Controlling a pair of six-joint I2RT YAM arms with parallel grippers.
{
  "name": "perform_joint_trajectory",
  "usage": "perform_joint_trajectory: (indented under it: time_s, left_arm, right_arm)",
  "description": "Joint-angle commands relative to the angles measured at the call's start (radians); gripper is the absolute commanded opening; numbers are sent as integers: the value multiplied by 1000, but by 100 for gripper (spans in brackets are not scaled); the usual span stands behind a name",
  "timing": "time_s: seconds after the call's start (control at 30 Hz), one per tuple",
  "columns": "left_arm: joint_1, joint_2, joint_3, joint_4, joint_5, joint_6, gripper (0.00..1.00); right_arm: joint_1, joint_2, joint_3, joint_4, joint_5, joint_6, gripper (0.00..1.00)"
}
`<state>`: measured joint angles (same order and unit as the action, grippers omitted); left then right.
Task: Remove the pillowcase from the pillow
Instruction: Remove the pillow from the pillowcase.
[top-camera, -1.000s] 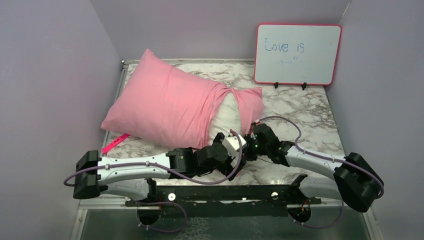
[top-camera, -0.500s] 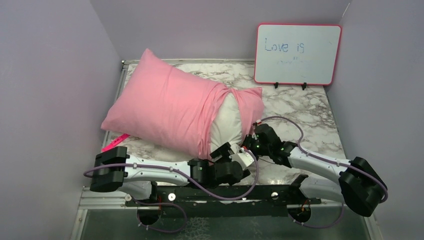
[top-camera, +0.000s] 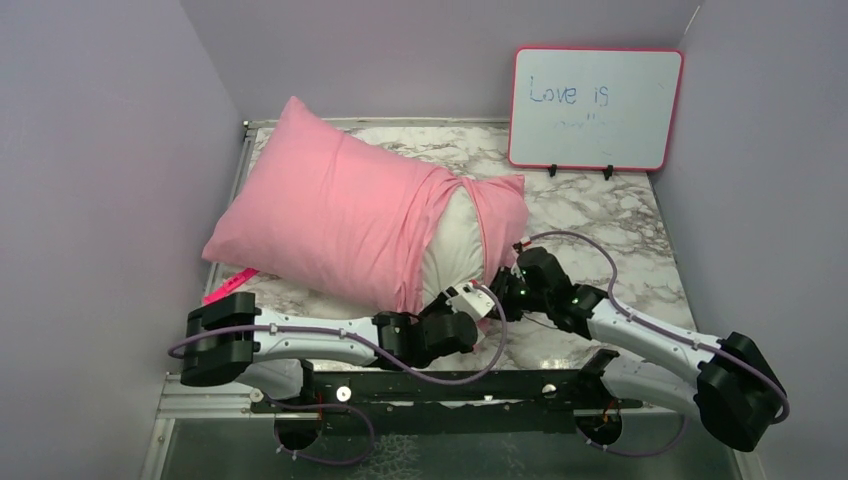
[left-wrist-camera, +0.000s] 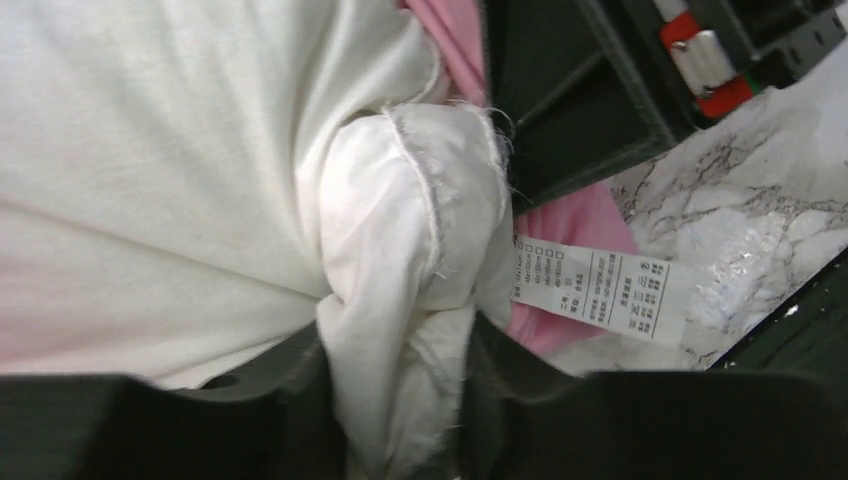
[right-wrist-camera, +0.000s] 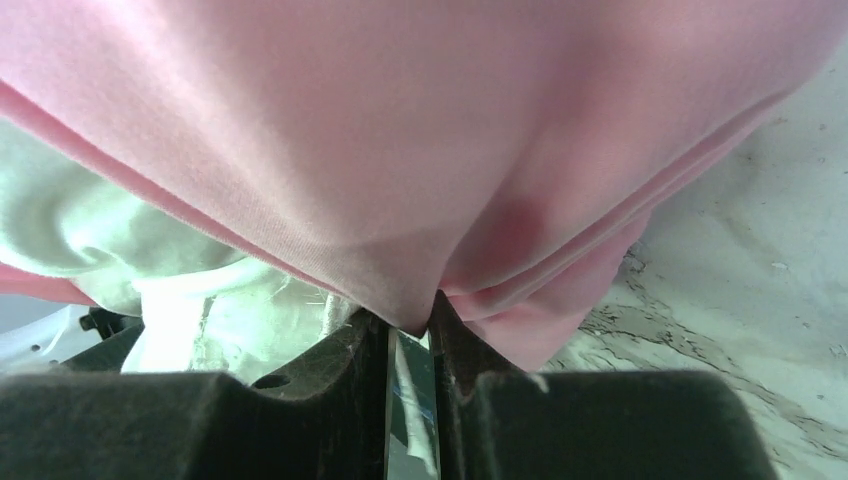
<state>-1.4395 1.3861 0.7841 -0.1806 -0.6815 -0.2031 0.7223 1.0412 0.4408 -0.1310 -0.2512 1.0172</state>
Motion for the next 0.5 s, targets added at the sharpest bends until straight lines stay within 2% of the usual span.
perform_joint_trajectory:
  time_s: [0.0, 0.07, 0.3, 0.4, 0.47]
  left_arm:
    - [35, -51, -53, -54, 35, -37, 25]
    - [40, -75, -57, -48, 65, -36, 0]
    - [54, -200, -34, -5, 167, -35, 0]
    - [92, -282, -6, -8, 211, -44, 0]
    - [122, -325, 17, -36, 231, -58, 0]
  right_arm:
    - [-6, -19, 45, -30, 42, -22, 22]
    - [-6, -8, 50, -38, 53, -32, 23]
    - [-6, 65, 76, -46, 80, -82, 36]
    - [-7, 120, 109, -78, 156, -115, 36]
    - [-10, 147, 116, -72, 197, -128, 32]
